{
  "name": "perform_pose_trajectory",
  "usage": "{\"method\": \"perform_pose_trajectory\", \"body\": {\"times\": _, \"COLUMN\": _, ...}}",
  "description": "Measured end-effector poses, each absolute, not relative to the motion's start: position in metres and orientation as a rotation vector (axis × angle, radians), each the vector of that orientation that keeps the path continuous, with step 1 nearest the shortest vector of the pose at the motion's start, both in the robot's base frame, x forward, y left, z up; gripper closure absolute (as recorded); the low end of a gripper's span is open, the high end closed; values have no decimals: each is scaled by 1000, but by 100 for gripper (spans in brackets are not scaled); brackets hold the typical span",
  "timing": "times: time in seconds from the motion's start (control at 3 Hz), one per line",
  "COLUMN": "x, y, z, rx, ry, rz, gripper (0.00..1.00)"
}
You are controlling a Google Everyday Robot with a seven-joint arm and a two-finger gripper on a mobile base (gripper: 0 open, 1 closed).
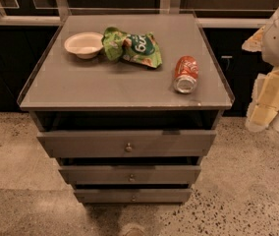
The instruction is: Open bottom drawer
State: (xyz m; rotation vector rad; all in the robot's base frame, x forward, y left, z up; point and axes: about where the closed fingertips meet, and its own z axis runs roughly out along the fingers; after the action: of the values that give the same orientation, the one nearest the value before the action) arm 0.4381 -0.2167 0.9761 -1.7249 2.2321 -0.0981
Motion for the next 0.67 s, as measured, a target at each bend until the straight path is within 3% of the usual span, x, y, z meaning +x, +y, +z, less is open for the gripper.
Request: {"method": "perform_pose_trajectory", "body": {"times": 0.67, "x": 434, "y": -219, "z": 973, "rx": -1701, "ry": 2222, "rz": -81, "gripper": 0}}
